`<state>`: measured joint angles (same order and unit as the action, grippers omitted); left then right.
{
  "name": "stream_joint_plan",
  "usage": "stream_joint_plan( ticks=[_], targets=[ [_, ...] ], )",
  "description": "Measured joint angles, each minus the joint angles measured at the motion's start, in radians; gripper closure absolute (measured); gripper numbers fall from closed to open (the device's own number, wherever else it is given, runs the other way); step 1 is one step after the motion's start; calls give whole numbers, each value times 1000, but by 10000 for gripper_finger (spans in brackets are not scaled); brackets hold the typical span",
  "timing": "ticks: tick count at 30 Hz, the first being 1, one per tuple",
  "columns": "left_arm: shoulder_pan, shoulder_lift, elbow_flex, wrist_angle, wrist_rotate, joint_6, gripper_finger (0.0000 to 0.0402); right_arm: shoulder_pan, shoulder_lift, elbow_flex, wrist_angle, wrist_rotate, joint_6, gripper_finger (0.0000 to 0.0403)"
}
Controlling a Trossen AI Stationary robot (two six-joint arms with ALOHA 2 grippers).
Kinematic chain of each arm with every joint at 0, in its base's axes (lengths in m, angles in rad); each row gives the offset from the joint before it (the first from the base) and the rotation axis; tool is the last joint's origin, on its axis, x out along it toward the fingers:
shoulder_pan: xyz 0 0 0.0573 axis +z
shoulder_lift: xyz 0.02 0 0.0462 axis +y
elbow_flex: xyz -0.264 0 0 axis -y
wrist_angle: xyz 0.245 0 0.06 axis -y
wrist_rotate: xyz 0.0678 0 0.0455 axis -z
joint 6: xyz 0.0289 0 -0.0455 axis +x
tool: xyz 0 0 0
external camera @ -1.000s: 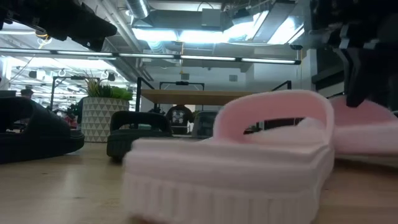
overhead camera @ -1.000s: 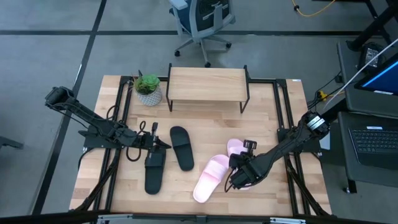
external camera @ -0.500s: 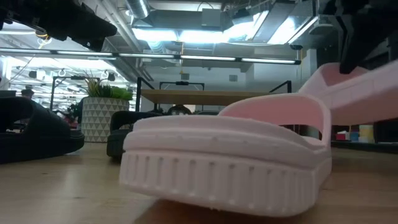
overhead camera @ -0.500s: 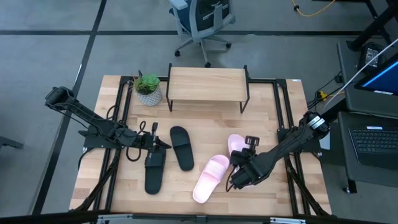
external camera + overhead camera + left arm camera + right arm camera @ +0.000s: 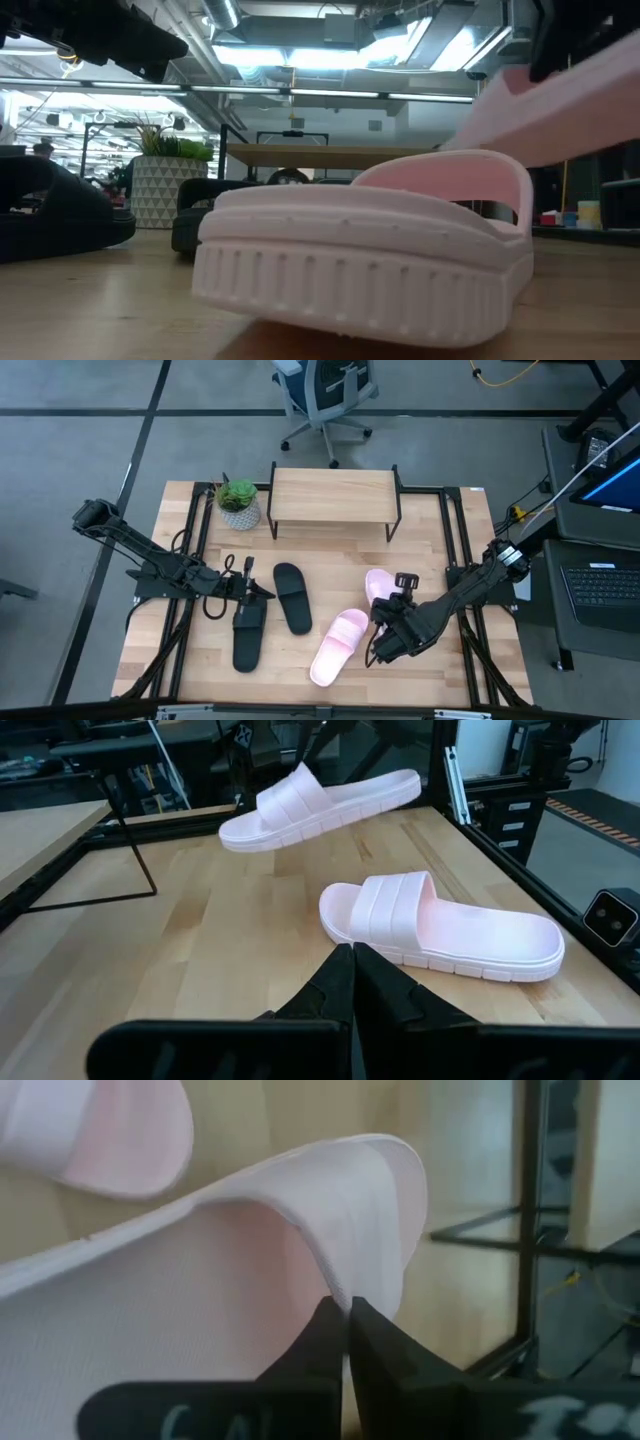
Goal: Pick and place slides into the shelf
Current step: Put the top pink slide on the shelf
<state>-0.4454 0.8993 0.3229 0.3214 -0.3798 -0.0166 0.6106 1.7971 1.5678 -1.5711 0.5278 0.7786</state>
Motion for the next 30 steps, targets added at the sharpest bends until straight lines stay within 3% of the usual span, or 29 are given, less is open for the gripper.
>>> stream_joint_plan(
  ticks=[15, 30],
  targets=[
    [0, 0, 0, 0, 0, 1, 401, -88, -53, 87, -1, 129, -133, 395],
    [0, 0, 0, 0, 0, 3, 401, -173, -93, 86, 0, 152, -240, 395]
  ],
)
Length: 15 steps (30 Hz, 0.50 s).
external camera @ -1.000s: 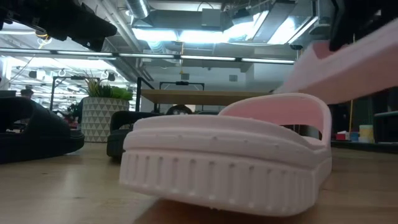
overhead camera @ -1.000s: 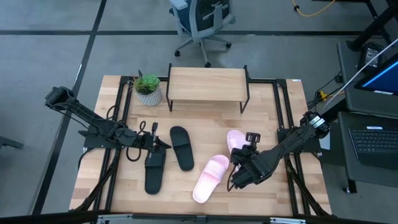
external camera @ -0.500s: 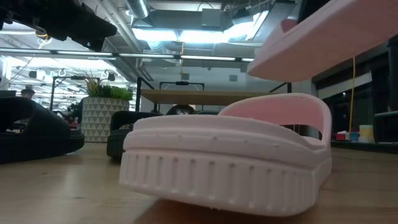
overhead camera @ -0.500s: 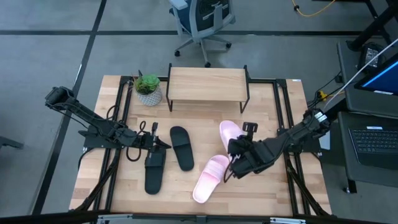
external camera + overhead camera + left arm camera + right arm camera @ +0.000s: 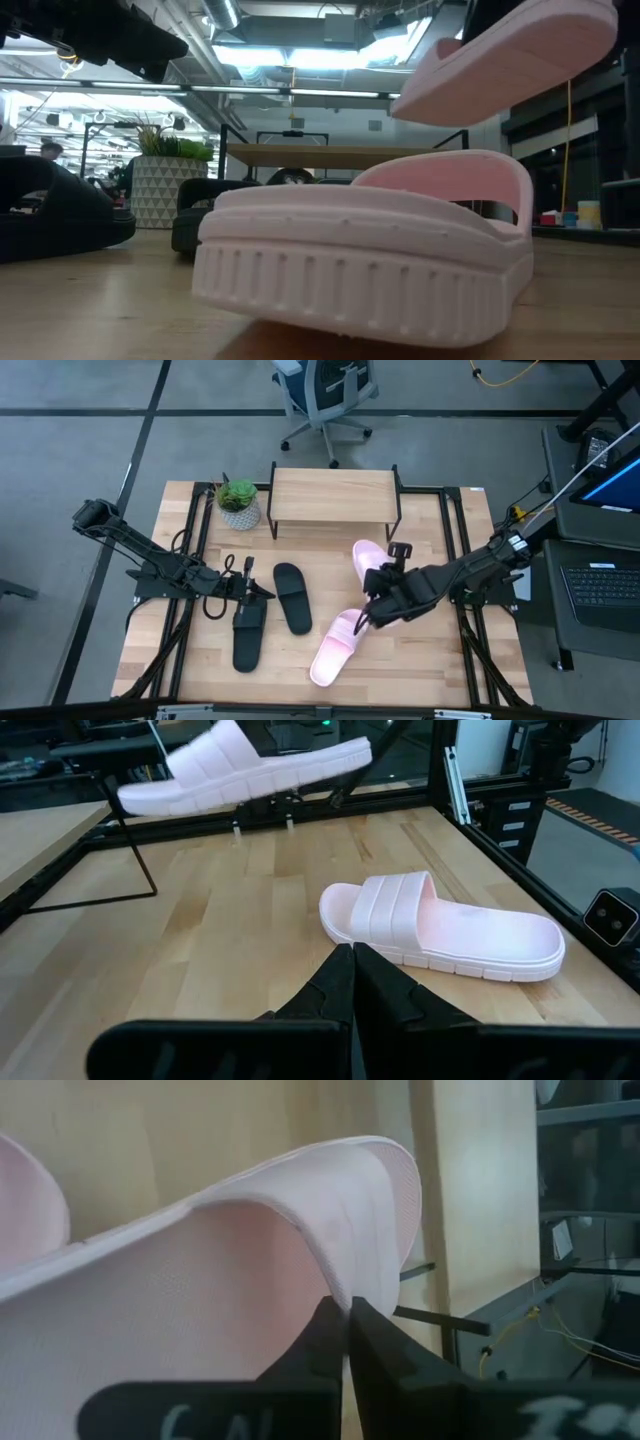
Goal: Pick and place slides into the shelf
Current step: Put the top pink slide on the shelf
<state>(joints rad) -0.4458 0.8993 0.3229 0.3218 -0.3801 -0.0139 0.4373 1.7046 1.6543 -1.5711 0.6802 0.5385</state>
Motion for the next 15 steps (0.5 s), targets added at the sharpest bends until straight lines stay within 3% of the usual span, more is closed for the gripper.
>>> stream_joint_plan(
  ticks=[15],
  targets=[
    [0, 0, 0, 0, 0, 0, 401, -42, -132, 0, 0, 100, -49, 396]
  ],
)
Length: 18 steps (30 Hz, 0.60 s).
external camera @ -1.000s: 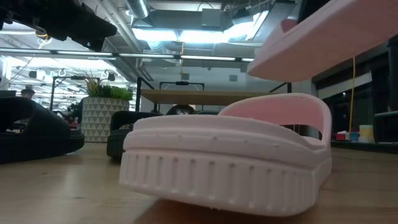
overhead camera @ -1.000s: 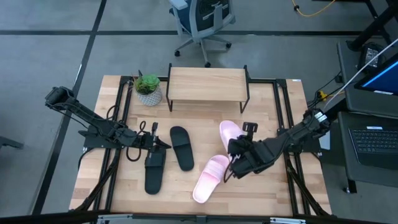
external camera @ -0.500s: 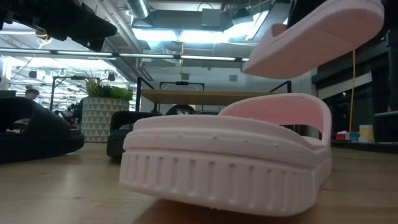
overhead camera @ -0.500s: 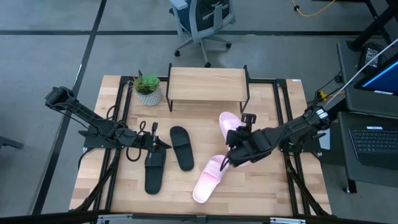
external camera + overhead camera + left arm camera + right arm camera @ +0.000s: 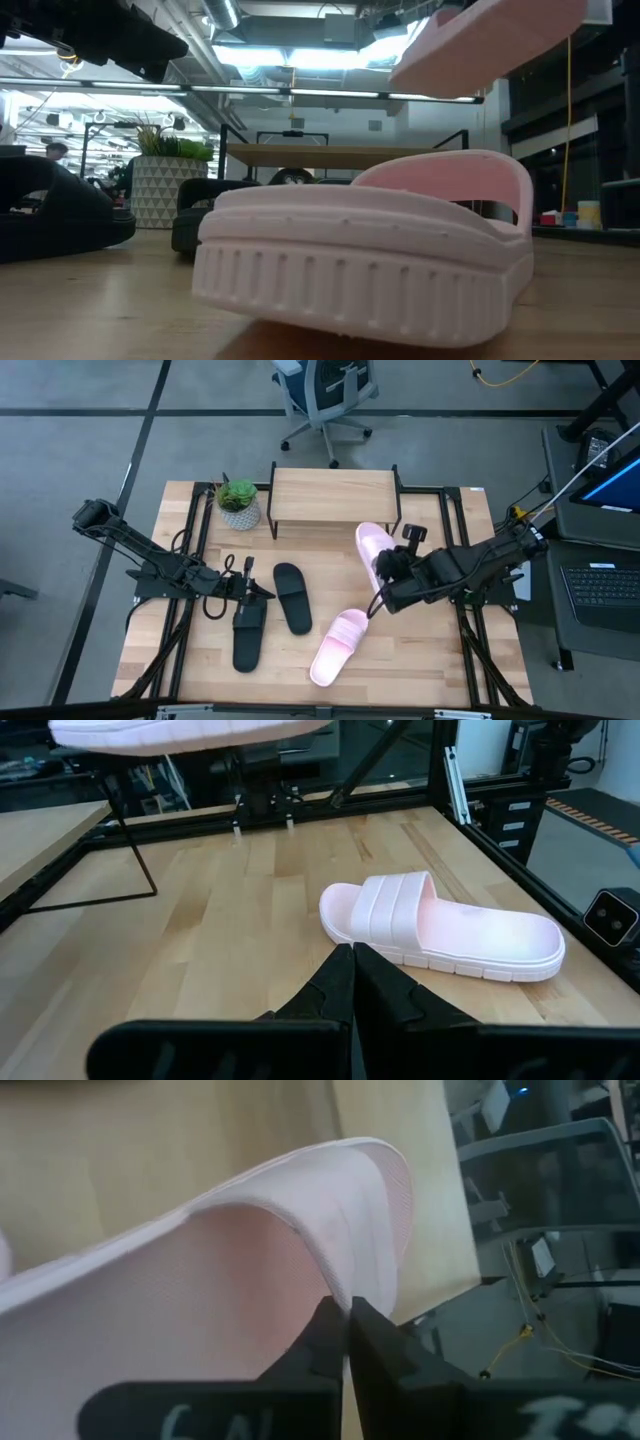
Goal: Pick and place slides into the shelf
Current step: Put the top pink slide on the shelf
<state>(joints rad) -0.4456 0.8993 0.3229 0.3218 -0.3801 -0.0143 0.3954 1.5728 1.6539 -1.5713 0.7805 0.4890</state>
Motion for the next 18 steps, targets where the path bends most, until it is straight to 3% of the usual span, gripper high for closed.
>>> stream_joint_plan(
  ticks=[7, 18],
  targets=[
    [0, 0, 0, 0, 0, 0, 401, -67, 1, 12, -2, -2, -70, 396],
    [0, 0, 0, 0, 0, 0, 401, -135, 1, 202, 0, 26, -246, 396]
  ],
)
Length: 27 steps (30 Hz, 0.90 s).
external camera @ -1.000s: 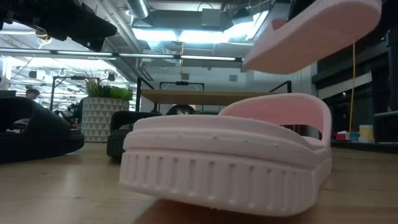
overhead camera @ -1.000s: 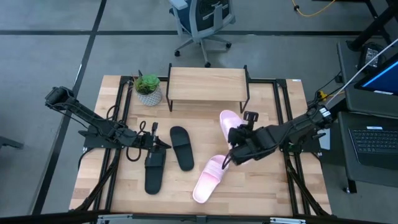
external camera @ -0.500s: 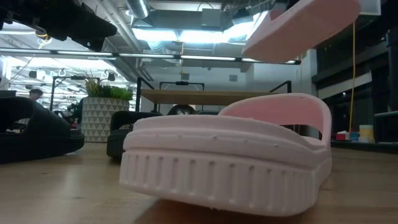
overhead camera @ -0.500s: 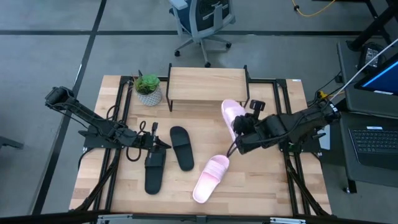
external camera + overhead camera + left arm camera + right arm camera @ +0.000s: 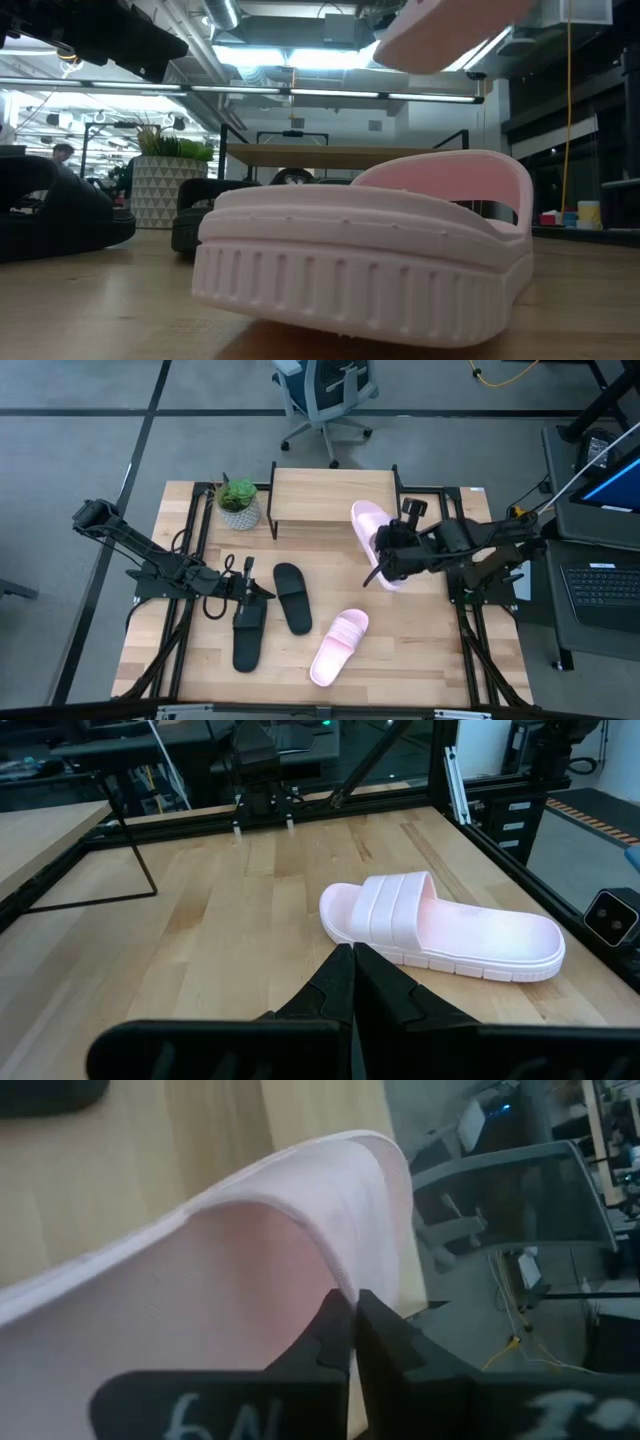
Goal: Pick and place slides into the shelf
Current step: Put the top pink slide on the shelf
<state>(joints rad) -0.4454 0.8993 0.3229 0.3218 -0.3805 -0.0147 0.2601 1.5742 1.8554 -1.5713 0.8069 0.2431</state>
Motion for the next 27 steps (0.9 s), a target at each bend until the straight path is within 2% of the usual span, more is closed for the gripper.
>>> stream_joint_plan(
  ticks=[12, 27],
  targets=[
    [0, 0, 0, 0, 0, 0, 401, -122, 1, 45, 0, 15, -117, 396],
    [0, 0, 0, 0, 0, -3, 401, -273, 1, 45, 32, 39, -119, 396]
  ],
)
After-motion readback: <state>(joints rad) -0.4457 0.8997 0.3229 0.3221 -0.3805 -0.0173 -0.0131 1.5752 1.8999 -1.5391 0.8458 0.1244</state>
